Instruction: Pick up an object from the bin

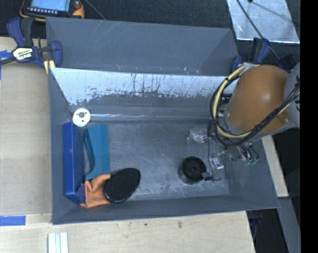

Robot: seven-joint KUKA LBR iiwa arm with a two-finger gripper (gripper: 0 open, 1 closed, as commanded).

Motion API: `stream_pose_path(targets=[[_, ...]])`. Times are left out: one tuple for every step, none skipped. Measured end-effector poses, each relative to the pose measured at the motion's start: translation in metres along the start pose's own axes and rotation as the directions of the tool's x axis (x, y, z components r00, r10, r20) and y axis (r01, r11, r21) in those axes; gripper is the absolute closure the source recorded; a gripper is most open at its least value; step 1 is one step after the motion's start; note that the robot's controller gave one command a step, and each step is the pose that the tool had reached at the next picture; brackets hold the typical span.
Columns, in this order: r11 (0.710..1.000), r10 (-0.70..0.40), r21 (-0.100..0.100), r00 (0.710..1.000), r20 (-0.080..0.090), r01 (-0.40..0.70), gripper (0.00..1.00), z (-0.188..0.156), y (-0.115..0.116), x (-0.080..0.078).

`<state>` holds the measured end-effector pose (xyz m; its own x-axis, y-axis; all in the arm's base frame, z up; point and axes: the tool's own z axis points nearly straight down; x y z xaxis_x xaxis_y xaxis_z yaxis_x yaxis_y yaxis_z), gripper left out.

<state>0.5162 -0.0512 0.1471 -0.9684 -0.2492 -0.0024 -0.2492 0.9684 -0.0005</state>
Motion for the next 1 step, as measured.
stream_pose_path(targets=[[0.995, -0.1, 0.001, 0.995, 0.002, 0.1, 0.0, 0.0488, -0.0016, 0.0038]])
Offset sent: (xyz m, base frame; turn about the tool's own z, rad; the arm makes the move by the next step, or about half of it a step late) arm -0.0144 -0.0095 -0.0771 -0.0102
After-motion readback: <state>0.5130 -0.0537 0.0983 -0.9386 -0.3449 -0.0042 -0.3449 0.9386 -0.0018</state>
